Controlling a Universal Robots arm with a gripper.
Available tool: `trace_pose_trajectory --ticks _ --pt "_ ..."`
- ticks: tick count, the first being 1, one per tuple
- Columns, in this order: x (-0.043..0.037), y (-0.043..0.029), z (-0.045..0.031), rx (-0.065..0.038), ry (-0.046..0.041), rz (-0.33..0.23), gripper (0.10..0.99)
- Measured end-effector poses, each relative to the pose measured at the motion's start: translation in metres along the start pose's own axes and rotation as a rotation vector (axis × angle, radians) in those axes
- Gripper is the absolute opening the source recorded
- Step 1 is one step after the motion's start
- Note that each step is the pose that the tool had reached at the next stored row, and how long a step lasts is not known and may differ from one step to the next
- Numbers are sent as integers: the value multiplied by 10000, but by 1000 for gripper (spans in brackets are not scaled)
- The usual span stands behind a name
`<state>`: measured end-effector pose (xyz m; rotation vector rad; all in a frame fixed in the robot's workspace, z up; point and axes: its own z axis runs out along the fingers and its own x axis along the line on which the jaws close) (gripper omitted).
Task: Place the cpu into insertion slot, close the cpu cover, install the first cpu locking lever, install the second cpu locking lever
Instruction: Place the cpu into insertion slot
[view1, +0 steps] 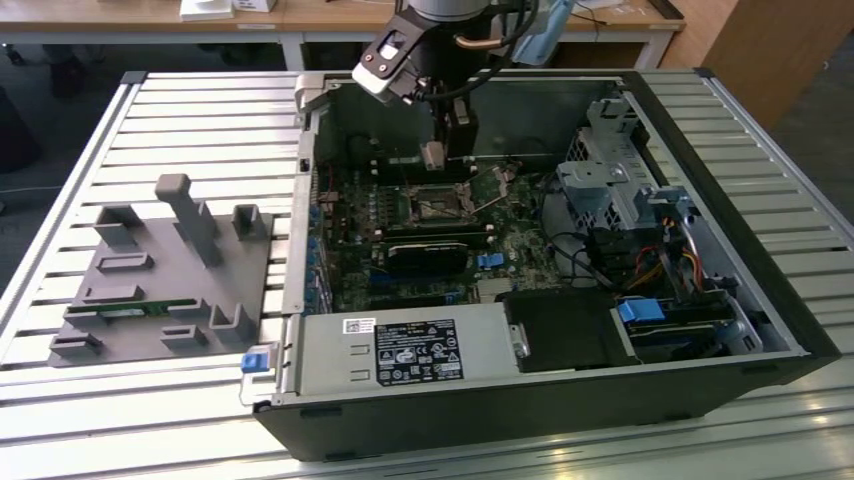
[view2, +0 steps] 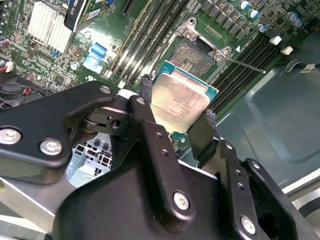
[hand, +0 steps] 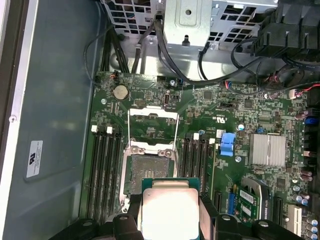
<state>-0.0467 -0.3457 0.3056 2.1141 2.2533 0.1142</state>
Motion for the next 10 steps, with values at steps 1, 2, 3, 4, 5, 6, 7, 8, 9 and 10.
trace_pose_trajectory --ticks 1,2,3,4,5,6,7,8,9,10 --pt "0 0 2 0 0 0 537" --pt "0 0 3 0 0 0 537" --pt "0 0 5 0 0 0 537" --pt "0 -1 7 0 0 0 537" --pt "0 -1 9 0 0 0 537" --pt "0 -1 10 0 0 0 537" --pt "0 -1 12 1 0 0 537" --pt "0 -1 14 0 0 0 537" --pt "0 -1 15 0 0 0 537" --pt "0 -1 17 0 0 0 537"
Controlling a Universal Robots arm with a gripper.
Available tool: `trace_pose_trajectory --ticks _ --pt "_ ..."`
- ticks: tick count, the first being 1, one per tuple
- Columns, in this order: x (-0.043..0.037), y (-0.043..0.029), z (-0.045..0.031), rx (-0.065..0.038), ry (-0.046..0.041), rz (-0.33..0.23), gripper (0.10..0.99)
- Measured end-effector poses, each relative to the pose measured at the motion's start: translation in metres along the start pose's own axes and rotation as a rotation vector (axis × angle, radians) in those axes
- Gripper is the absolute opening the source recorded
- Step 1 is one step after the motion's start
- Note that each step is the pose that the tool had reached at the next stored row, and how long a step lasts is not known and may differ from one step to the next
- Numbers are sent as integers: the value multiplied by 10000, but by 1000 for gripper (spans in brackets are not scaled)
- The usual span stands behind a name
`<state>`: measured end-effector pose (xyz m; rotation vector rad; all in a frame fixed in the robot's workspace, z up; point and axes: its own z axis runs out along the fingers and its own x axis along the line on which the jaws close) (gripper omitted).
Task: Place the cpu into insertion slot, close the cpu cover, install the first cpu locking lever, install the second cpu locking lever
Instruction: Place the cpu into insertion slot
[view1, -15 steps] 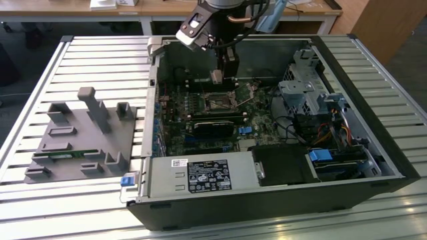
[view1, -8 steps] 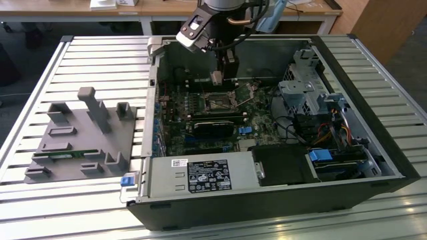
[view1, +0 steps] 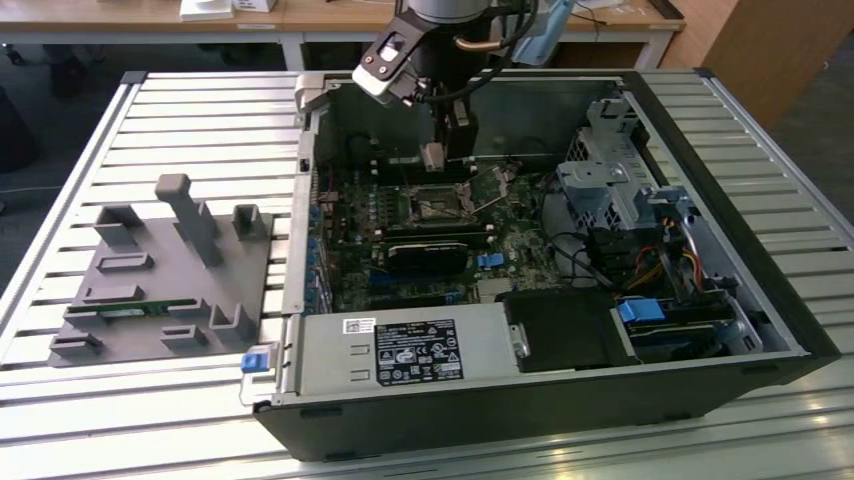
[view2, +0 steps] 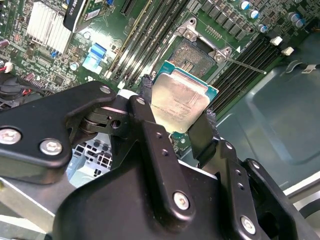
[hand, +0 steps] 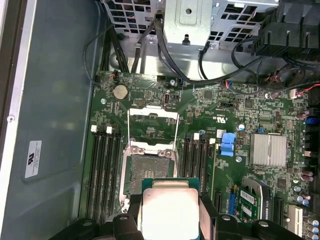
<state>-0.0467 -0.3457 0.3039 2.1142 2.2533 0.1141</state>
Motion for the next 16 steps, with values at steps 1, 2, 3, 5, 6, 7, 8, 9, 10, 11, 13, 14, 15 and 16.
trace_pose_trajectory --ticks 1,2,3,5,6,7,8,9,10,11,13,14,15,16 --pt "0 0 2 0 0 0 537" --pt "0 0 3 0 0 0 537" --pt "0 -1 5 0 0 0 537" --pt "0 -1 8 0 0 0 537" --pt "0 -1 10 0 0 0 537" --pt "0 -1 12 0 1 0 537" --pt "0 -1 14 0 0 0 537" --pt "0 -1 15 0 0 0 537" --pt "0 -1 16 0 0 0 537" --pt "0 -2 18 0 0 0 537" --pt "0 -2 25 -2 2 0 537" --pt "-1 -3 33 -2 3 0 537" --pt "-1 -4 41 -2 0 0 537" --pt "-1 -5 52 -6 0 1 537"
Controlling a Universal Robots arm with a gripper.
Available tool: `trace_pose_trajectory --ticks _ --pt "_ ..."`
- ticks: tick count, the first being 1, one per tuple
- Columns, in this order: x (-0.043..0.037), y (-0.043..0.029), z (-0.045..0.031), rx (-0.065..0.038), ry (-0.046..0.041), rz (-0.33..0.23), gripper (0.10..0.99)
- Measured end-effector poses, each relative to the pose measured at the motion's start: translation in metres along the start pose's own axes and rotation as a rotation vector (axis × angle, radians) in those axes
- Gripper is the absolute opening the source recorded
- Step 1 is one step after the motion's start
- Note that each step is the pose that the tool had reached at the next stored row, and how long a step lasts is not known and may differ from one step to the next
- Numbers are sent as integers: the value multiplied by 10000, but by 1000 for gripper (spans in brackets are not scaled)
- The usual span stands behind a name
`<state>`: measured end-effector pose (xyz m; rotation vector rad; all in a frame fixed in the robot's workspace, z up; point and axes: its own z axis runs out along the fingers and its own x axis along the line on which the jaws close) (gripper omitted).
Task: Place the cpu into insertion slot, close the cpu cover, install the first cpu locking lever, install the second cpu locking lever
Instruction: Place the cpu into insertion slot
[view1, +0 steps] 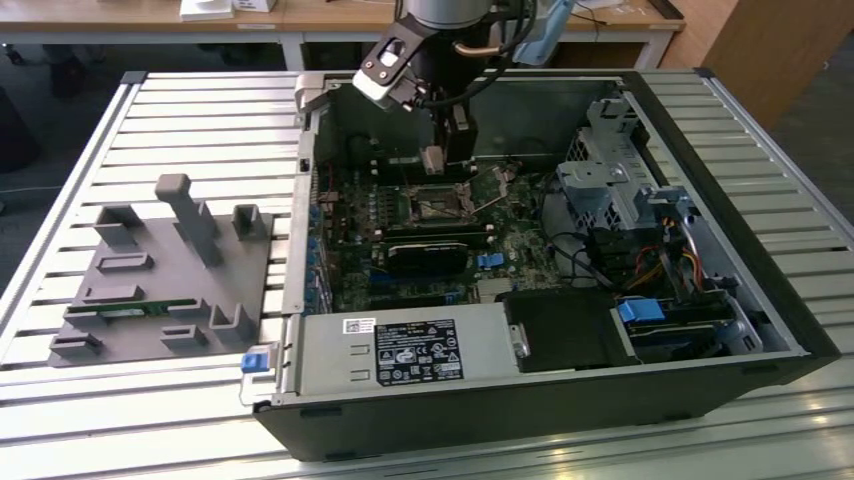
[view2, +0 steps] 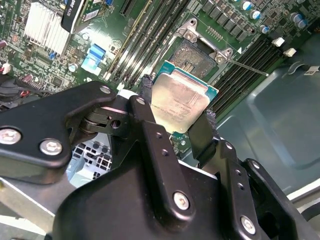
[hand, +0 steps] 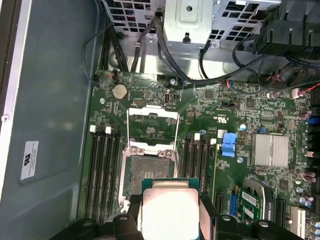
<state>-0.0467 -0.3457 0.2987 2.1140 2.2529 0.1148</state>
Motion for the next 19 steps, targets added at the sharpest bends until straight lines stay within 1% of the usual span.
trace_pose_trajectory --ticks 3,6,10,12,15,19 --pt "-1 -4 49 -16 -1 2 537" --pt "-2 -8 94 -20 -18 196 537" --pt "-2 -12 143 -34 -82 866 537" --pt "2 -14 166 -45 -106 1028 537" --pt "51 -14 218 -45 -108 1027 537" --pt "64 -19 290 -40 -61 536 537"
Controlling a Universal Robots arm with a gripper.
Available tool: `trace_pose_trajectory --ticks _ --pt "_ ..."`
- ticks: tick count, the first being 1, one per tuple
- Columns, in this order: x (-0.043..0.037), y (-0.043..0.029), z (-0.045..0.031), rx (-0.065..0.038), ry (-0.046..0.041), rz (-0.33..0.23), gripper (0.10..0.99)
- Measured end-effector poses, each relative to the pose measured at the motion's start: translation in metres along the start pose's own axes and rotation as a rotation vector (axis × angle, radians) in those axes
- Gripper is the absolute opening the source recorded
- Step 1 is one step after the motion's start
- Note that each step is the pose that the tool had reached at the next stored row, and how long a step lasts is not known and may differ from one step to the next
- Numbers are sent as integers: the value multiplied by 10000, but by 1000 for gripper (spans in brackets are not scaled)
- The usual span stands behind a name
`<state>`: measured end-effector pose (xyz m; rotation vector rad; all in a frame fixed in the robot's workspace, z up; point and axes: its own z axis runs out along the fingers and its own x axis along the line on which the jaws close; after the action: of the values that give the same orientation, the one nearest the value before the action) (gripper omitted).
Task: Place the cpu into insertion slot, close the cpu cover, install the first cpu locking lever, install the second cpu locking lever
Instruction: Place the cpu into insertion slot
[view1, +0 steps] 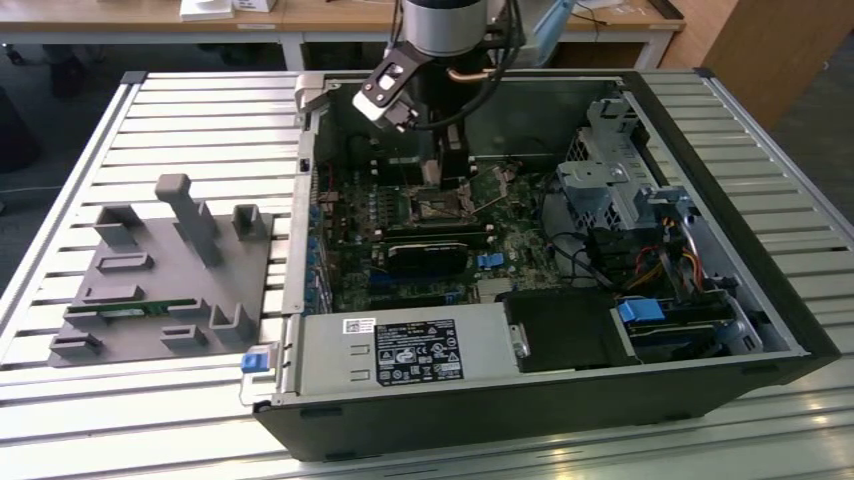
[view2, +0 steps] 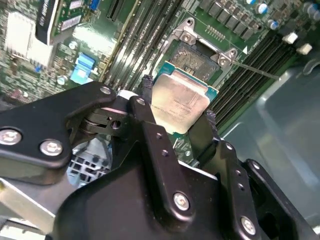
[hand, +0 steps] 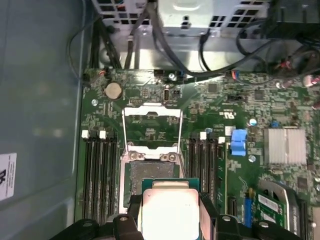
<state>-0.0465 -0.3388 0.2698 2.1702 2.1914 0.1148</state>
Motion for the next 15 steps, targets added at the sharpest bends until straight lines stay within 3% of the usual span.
trace_pose_trajectory --ticks 15 --pt "4 -8 87 -14 10 -108 537"
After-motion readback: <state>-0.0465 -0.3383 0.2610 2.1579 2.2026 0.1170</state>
